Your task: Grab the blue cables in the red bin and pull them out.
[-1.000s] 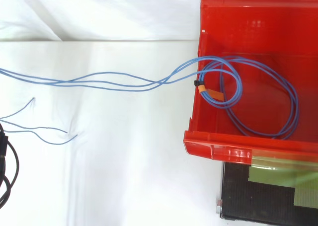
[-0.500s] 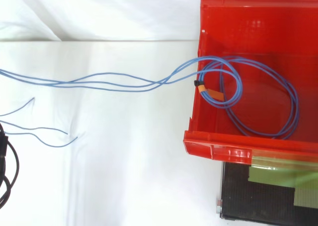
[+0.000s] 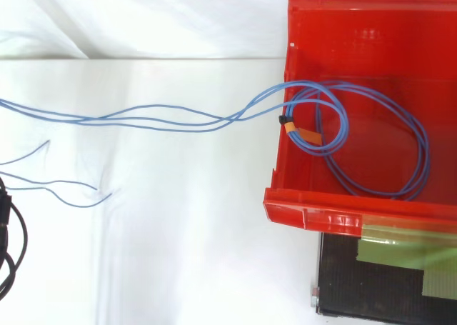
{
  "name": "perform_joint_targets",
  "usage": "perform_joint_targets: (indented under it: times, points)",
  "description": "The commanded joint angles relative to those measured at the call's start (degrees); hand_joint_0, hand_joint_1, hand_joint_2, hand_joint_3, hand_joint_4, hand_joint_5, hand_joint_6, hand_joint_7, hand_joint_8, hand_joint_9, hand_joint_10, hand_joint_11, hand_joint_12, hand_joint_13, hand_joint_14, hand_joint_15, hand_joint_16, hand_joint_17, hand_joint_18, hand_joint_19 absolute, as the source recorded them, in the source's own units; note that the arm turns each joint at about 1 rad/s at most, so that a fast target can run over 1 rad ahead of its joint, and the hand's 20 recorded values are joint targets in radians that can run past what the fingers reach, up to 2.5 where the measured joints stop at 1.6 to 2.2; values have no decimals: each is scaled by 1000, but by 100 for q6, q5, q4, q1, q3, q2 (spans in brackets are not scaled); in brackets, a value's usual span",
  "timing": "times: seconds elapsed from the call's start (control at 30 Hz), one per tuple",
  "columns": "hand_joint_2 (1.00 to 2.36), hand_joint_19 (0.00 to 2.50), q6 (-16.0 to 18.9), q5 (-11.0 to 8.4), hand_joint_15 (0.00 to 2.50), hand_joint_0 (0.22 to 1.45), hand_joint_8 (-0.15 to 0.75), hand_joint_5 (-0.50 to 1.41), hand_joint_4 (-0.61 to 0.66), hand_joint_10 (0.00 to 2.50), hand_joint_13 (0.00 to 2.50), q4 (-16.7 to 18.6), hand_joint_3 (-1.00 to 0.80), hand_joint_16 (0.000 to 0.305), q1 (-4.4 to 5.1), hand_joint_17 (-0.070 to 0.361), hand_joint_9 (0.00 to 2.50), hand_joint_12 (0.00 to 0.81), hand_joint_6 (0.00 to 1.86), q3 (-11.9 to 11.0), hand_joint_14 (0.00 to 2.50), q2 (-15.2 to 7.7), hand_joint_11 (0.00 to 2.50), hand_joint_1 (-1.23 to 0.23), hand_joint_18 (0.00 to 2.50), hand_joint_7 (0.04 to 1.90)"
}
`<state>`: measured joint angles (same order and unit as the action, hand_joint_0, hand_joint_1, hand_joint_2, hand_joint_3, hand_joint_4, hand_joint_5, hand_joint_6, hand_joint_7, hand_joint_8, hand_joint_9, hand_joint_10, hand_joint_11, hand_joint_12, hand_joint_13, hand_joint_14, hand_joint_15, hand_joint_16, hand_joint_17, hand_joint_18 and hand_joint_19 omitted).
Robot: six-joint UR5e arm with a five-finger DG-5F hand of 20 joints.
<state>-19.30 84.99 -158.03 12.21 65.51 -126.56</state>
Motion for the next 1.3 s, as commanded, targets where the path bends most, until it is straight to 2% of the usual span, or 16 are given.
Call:
perform_joint_targets:
  times: [0.0,0.23,0.43,0.53,0.7,0.87,0.9,0.93,1.03,1.1,1.27]
  points:
    - [1012,1310,1,0,1227,1020,257,707,151,438,1386,0,-718,40,1,89,1510,355,1125,-4,974,0,1678,-1056,1082,365]
    - [1014,1307,159,-9,1231,1017,261,694,143,499,1385,0,-665,39,1,87,1500,352,1168,-4,979,0,1623,-1058,1086,343]
    - [1015,1294,475,-202,1228,1007,257,673,139,554,1389,-18,-615,39,-8,88,1504,345,1255,-4,979,-9,1604,-1055,1095,324]
    - [1016,1298,546,-202,1233,1008,248,672,139,547,1392,-26,-613,39,-8,87,1506,348,1266,5,968,0,1604,-1053,1095,320]
    - [1014,1285,519,-193,1249,1009,248,671,140,489,1392,-35,-615,39,1,88,1504,339,1278,5,929,-9,1615,-1051,1084,316]
    - [1015,1286,361,-185,1260,1012,267,671,140,571,1398,-114,-592,39,10,87,1471,348,1284,5,911,0,1540,-1052,1093,303]
    - [1016,1297,344,-185,1258,1012,303,672,138,497,1398,-123,-583,38,1,86,1479,355,1280,5,915,0,1551,-1052,1091,308]
    - [1016,1297,326,-185,1261,1012,318,673,145,225,1398,-158,-580,39,10,87,1536,364,1278,5,915,0,1678,-1050,1091,304]
    - [1016,1295,317,-185,1276,1011,307,676,144,94,1396,-264,-575,39,10,88,1563,366,1269,5,901,0,1767,-1050,1095,313]
    - [1016,1306,317,-176,1297,1011,257,677,142,1,1404,-299,-579,39,10,87,1583,367,1265,5,856,0,1811,-1049,1094,319]
    - [1016,1322,317,-176,1317,1011,234,686,145,1,1439,-334,-570,40,1,91,1596,351,1258,5,732,0,1798,-1049,1117,311]
